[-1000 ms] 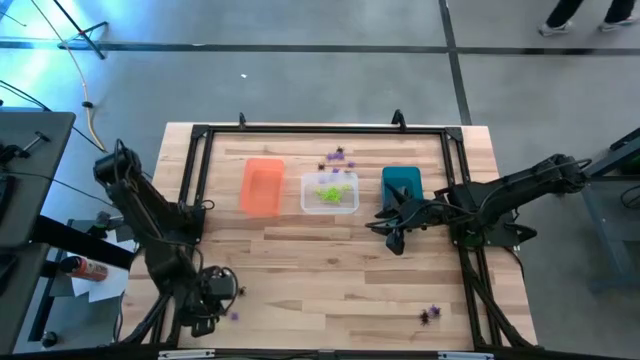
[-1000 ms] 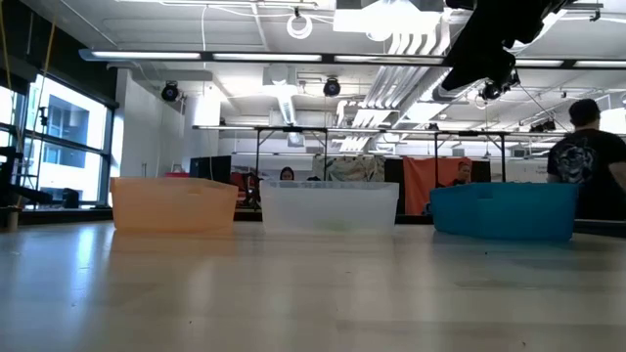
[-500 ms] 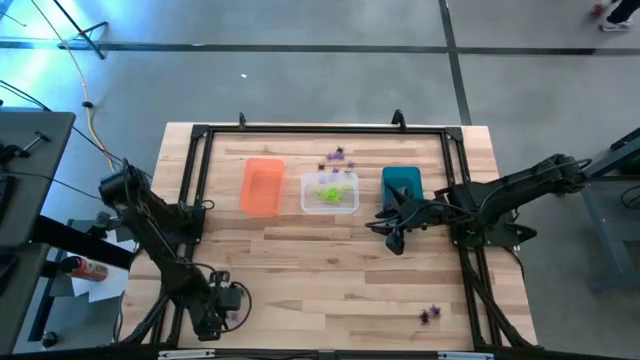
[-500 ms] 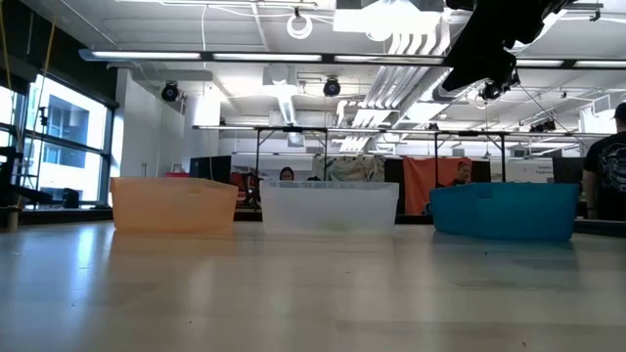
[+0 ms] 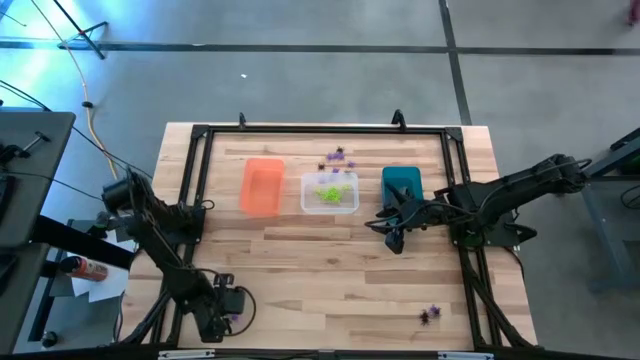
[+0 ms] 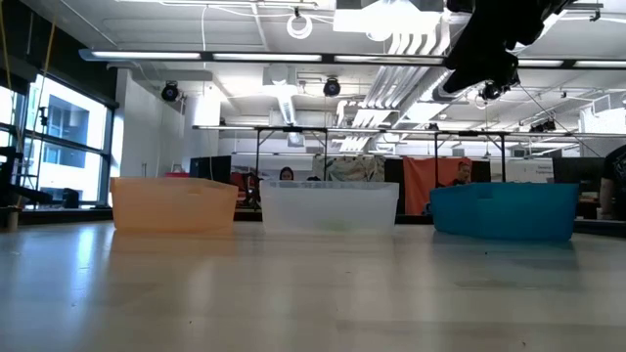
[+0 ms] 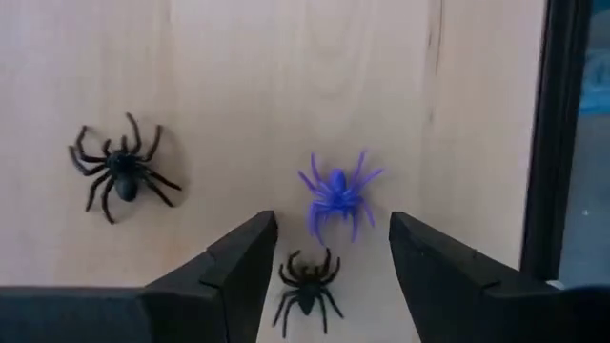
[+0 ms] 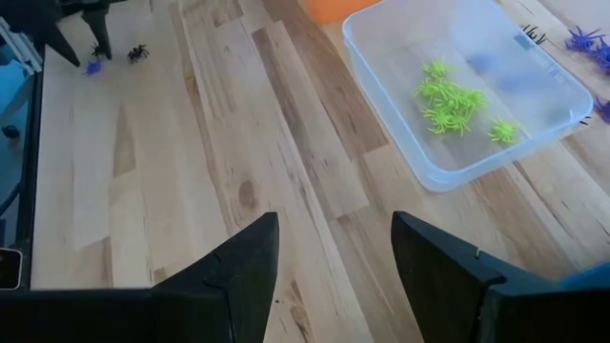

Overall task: Sort Halloween decoration
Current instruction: Put the purple spider toy into the blue bin

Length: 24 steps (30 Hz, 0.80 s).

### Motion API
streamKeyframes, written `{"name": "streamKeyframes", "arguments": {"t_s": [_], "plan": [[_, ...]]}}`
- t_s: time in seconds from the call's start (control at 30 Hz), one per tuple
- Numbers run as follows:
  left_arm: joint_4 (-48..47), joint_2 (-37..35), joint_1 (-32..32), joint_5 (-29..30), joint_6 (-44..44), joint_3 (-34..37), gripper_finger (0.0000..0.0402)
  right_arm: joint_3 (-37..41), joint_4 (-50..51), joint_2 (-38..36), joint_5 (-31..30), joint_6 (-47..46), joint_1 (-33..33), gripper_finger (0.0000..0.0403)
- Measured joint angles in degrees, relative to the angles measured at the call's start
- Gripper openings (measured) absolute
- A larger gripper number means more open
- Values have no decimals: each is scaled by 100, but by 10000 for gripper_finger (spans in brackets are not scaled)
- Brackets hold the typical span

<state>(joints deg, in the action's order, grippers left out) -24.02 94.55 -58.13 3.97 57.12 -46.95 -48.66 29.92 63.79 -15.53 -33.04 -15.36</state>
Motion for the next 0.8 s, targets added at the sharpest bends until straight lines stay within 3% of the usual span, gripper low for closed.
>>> {"name": "streamKeyframes", "arguments": {"t_s": [0.13,0.2,0.37,0.43,0.8], "plan": [[-48,158,14,139,135,-51,192,2,25,2,-6,0,-2,199],[-152,194,22,166,151,-102,170,2,44,2,-28,0,-2,199],[-521,308,57,283,272,-165,43,19,65,2,-98,2,-2,199],[-560,338,96,282,465,-165,13,85,18,2,-97,-27,0,199],[-612,-23,298,480,517,-116,0,487,-346,7,-37,-448,-4,199]]}}
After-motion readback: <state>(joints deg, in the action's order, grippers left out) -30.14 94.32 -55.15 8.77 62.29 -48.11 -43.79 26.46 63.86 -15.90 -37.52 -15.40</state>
